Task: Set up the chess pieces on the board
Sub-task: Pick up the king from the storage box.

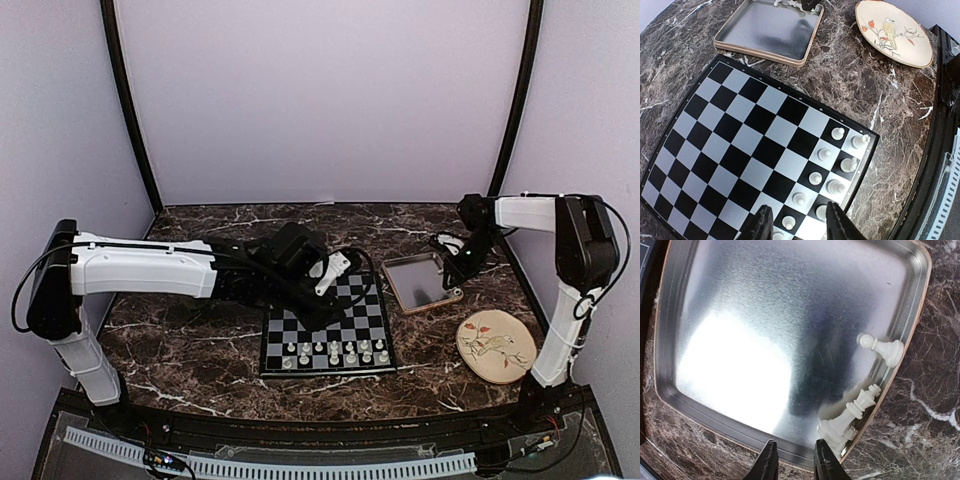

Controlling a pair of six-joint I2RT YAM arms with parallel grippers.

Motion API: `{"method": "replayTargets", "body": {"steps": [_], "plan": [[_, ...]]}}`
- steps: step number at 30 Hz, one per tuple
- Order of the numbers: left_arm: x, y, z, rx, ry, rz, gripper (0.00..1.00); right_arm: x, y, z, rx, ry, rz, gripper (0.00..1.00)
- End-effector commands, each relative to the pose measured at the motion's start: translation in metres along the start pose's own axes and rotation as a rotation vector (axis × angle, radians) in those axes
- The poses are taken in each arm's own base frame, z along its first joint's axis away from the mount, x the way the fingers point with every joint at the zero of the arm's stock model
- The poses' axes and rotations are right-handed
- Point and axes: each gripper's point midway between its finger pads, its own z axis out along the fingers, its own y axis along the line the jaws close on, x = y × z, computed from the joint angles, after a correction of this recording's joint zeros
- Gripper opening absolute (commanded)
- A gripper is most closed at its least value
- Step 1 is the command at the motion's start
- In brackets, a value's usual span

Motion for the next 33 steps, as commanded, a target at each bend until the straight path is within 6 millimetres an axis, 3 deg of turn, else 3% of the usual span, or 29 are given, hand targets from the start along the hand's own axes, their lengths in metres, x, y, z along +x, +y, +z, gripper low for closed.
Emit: {"method": "replayTargets", "body": {"steps": [1,10,33], "plan": [[-0.005,0.001,-0.009,0.004,-0.059,-0.036,0.39,-0.005,-0.011,-0.008,0.054,0.000,0.053,0.25],[-0.004,-0.001,-0.003,0.018,-0.057,-0.049,0.39,-0.010,-0.021,-0.002,0.095,0.002,0.073,0.25],[0.008,-0.004,0.006,0.043,-0.041,-0.082,0.38,-0.017,-0.040,0.034,0.122,0.031,0.128,0.28]]}}
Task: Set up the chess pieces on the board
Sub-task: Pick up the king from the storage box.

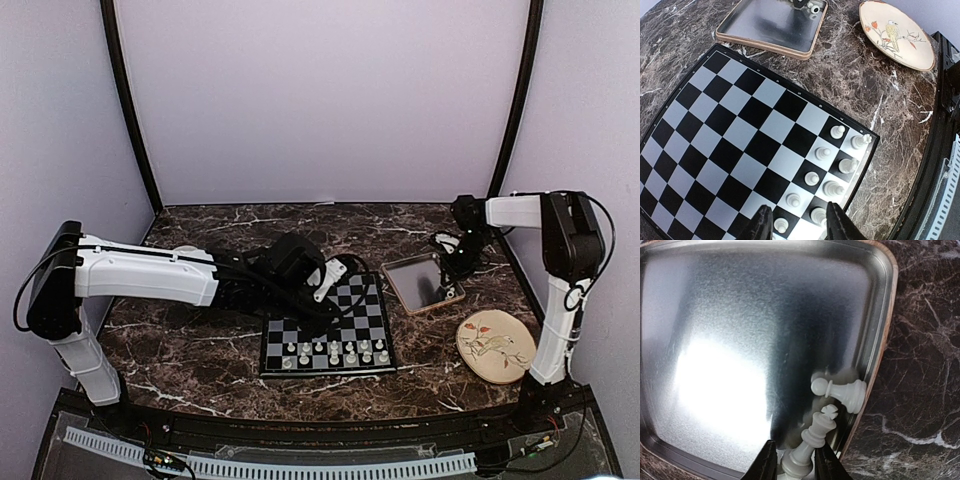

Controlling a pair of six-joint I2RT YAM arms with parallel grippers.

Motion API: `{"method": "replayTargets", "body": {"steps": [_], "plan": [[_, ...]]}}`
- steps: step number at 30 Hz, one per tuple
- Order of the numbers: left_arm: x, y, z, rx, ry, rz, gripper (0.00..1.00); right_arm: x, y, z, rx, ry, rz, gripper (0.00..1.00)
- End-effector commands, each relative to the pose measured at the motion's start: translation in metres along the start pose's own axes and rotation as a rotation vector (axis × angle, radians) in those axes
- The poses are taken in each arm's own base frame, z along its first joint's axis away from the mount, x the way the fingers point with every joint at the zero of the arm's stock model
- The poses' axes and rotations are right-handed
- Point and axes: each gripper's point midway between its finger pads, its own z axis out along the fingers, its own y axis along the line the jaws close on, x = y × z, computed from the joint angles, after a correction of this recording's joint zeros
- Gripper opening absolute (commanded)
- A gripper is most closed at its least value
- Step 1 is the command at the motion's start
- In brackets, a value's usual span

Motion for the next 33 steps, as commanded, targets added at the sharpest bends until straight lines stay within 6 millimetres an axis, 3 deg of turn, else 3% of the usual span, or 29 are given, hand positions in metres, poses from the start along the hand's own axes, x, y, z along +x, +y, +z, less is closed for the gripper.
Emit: {"method": "replayTargets", "body": {"steps": [1,6,13,18,20,25,29,30,33], "plan": [[-0.005,-0.003,-0.005,0.021,-0.029,-0.016,0.39,-0.008,-0.010,0.013,0.029,0.000,0.034,0.28],[-0.003,-0.003,-0.004,0.023,-0.025,-0.022,0.39,-0.009,-0.016,0.016,0.051,0.009,0.044,0.22],[0.000,0.002,-0.003,0.000,-0.023,-0.023,0.39,-0.004,-0.004,0.008,0.006,-0.018,0.006,0.11],[-0.014,0.012,-0.006,-0.016,-0.062,-0.085,0.39,-0.010,0.032,-0.024,-0.135,-0.168,-0.118,0.09],[-0.024,0.019,-0.008,0.002,-0.103,-0.172,0.39,-0.013,0.048,-0.046,-0.176,-0.252,-0.191,0.09],[-0.054,0.035,-0.010,0.164,-0.233,-0.407,0.39,-0.009,0.100,-0.078,-0.305,-0.381,-0.381,0.09],[-0.082,0.032,-0.005,0.263,-0.297,-0.465,0.39,0.004,0.143,-0.081,-0.377,-0.403,-0.505,0.10],[-0.089,0.030,-0.002,0.287,-0.306,-0.472,0.39,0.004,0.153,-0.091,-0.382,-0.431,-0.538,0.10],[-0.104,0.021,0.011,0.376,-0.326,-0.515,0.39,0.004,0.179,-0.097,-0.427,-0.437,-0.594,0.11]]}}
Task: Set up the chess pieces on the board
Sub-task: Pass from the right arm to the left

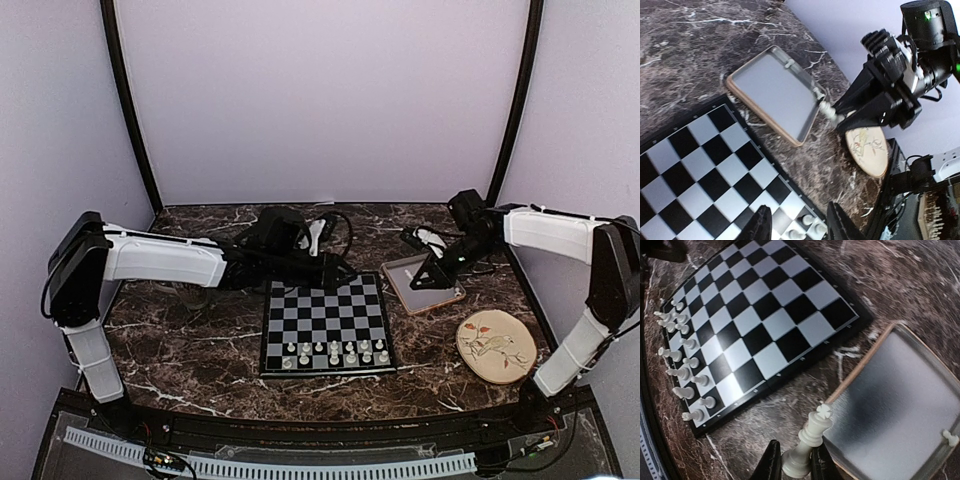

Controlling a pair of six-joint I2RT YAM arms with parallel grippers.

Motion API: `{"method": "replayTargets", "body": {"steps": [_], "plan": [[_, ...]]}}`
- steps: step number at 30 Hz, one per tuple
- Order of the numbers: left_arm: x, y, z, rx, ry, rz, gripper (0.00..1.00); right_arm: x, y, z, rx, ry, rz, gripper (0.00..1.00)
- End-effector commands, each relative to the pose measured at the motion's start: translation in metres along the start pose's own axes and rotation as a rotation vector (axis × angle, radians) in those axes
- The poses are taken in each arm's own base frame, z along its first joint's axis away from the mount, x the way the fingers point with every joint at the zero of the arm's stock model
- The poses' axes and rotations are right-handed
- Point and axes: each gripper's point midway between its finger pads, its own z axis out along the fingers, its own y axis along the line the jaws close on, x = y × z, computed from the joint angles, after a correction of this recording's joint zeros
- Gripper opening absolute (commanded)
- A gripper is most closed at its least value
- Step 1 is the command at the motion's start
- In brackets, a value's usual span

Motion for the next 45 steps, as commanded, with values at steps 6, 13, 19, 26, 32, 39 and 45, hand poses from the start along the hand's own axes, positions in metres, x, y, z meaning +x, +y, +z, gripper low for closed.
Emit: {"method": "replayTargets", "body": {"steps": [6,13,19,26,32,39,45], "plan": [[-0.018,-0.048,0.045,0.327,-0.028,-0.200,0.39,-0.037,0.065,0.008,-0.177,-0.073,-0.151,0.11],[-0.019,-0.053,0.059,0.409,-0.034,-0.254,0.39,-0.046,0.077,0.009,-0.195,-0.069,-0.186,0.12],[-0.021,-0.059,0.060,0.454,-0.031,-0.271,0.39,-0.047,0.081,0.010,-0.210,-0.066,-0.185,0.12],[-0.018,-0.051,0.056,0.456,-0.069,-0.321,0.40,-0.048,0.080,0.009,-0.198,-0.064,-0.178,0.12],[-0.026,-0.060,0.050,0.535,-0.115,-0.318,0.42,-0.050,0.087,0.006,-0.236,-0.074,-0.176,0.12],[-0.023,-0.054,0.061,0.509,-0.097,-0.344,0.40,-0.052,0.092,0.004,-0.264,-0.083,-0.179,0.12],[-0.020,-0.055,0.063,0.521,-0.079,-0.346,0.30,-0.052,0.091,0.005,-0.258,-0.082,-0.173,0.12]]}}
